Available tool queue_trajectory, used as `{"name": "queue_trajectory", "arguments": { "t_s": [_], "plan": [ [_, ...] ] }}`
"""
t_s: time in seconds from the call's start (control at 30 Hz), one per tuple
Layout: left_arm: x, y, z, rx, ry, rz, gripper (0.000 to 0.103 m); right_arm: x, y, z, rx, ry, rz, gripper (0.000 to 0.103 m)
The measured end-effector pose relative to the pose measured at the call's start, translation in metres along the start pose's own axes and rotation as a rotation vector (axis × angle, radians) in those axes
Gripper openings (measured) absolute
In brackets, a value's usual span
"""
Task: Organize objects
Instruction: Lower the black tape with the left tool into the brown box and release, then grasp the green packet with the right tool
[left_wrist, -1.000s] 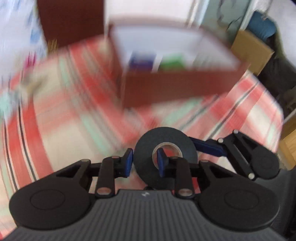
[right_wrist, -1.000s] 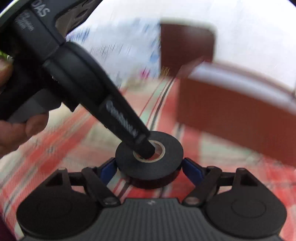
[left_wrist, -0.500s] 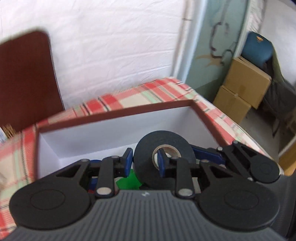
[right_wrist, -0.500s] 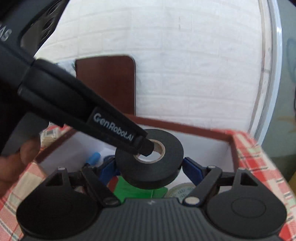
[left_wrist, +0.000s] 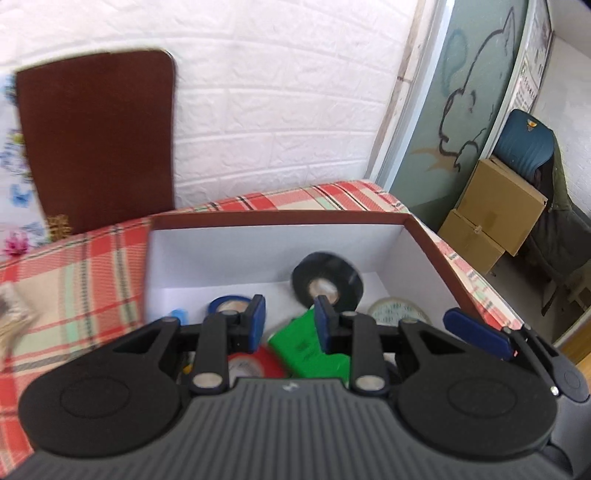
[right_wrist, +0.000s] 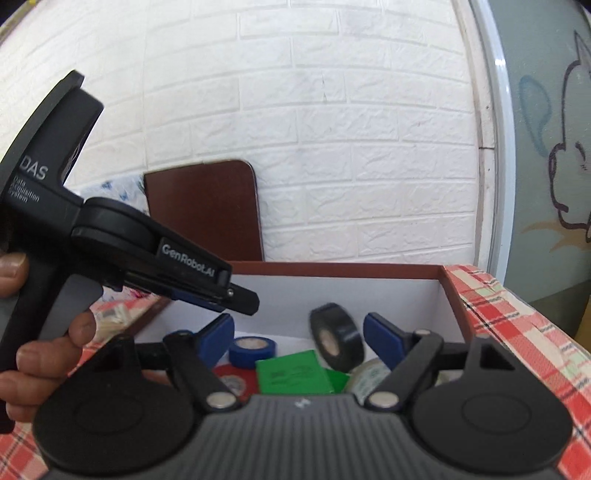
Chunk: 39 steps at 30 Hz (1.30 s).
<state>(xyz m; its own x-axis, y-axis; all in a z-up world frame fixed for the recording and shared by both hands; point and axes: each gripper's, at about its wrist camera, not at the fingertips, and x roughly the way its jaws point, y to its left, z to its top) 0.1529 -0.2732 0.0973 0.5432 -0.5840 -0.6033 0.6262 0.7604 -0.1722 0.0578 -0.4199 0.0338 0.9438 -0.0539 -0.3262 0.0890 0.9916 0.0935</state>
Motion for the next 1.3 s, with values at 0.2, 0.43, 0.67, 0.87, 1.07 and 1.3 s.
{"name": "queue_trajectory", "arguments": {
  "t_s": [0.2, 0.43, 0.67, 0.87, 1.07, 1.3],
  "plan": [
    [-0.044, 0.015, -0.029, 0.032, -0.01, 0.044, 0.031, -0.052, 0.036, -0.008, 0.036, -0.074, -0.032, 0.08],
    [-0.072, 0.039, -0.064, 0.04, 0.008, 0.119, 0.032, -0.074, 0.055, -0.022, 0.097, -0.021, -0.022, 0.08],
    [-0.083, 0.083, -0.09, 0.007, 0.025, 0.226, 0.039, -0.064, 0.082, -0.03, 0.125, 0.071, 0.052, 0.079],
    [-0.08, 0.125, -0.109, -0.052, 0.054, 0.282, 0.04, -0.058, 0.102, -0.039, 0.109, 0.113, 0.051, 0.075],
    [-0.086, 0.182, -0.146, -0.104, 0.059, 0.365, 0.041, -0.044, 0.123, -0.048, 0.07, 0.173, 0.078, 0.07],
    [-0.118, 0.268, -0.188, -0.209, -0.046, 0.616, 0.055, 0.003, 0.184, -0.052, -0.077, 0.242, 0.224, 0.065]
  ]
}}
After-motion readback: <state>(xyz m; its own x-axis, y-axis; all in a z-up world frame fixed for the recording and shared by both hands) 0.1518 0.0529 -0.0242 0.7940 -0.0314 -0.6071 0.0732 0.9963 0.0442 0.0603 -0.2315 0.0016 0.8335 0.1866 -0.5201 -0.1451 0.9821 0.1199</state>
